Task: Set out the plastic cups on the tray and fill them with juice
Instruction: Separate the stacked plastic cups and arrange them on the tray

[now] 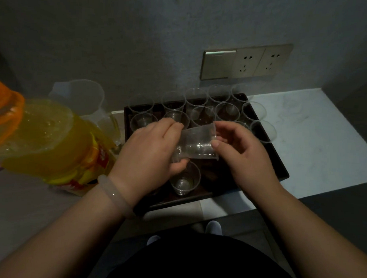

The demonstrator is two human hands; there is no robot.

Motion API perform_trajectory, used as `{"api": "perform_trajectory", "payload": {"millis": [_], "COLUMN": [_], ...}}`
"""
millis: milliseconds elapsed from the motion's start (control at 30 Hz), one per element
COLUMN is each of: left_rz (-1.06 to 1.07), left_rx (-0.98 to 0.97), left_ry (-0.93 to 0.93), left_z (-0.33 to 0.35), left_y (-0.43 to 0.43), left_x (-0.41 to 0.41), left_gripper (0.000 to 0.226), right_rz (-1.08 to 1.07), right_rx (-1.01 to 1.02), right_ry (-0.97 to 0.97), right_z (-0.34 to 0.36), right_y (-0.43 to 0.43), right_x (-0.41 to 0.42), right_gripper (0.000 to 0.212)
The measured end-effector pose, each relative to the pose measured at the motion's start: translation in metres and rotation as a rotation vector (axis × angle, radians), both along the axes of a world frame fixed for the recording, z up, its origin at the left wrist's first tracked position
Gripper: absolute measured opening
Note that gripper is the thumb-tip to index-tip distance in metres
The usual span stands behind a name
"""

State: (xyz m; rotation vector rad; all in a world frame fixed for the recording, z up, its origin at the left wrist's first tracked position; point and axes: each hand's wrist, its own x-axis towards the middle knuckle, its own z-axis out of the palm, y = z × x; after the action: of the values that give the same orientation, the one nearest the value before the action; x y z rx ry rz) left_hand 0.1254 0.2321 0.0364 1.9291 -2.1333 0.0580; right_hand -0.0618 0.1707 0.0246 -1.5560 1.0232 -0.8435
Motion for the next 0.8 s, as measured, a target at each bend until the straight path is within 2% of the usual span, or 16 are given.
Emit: {"api": "perform_trajectory", "payload": {"millis": [167, 267, 367, 533, 800], "left_rz": [0.024, 0.046, 0.061, 0.078, 0.017], "left_rx": [0.012, 0.025, 0.041, 0.034, 0.056], "left_ry": [-0.024, -0.042, -0.053, -0.028, -0.014], "left_z": [0.001, 0.0, 0.0, 0.001, -0.004], "left_y": [-0.007, -0.011, -0.014, -0.021, -0.027], "left_x": [0.0, -0.003, -0.005, -0.009, -0.015], "left_gripper": [0.069, 0.075, 0.078, 0.076, 0.083], "right_rz": [-0.08, -0.086, -0.049, 0.031, 0.227], "right_rx": [-0.14, -0.354, -0.469, -0.56, -0.539], "right_ry": [0.104, 0.243, 0.338, 0.499, 0.709], "right_z": [0.003, 0.003, -0.002, -0.012, -0.035], "right_y": [-0.007, -0.01, -0.013, -0.013, -0.013], "right_x": [-0.015, -0.025, -0.036, -0.043, -0.042], "right_gripper": [0.035, 0.048, 0.054, 0.058, 0.066]}}
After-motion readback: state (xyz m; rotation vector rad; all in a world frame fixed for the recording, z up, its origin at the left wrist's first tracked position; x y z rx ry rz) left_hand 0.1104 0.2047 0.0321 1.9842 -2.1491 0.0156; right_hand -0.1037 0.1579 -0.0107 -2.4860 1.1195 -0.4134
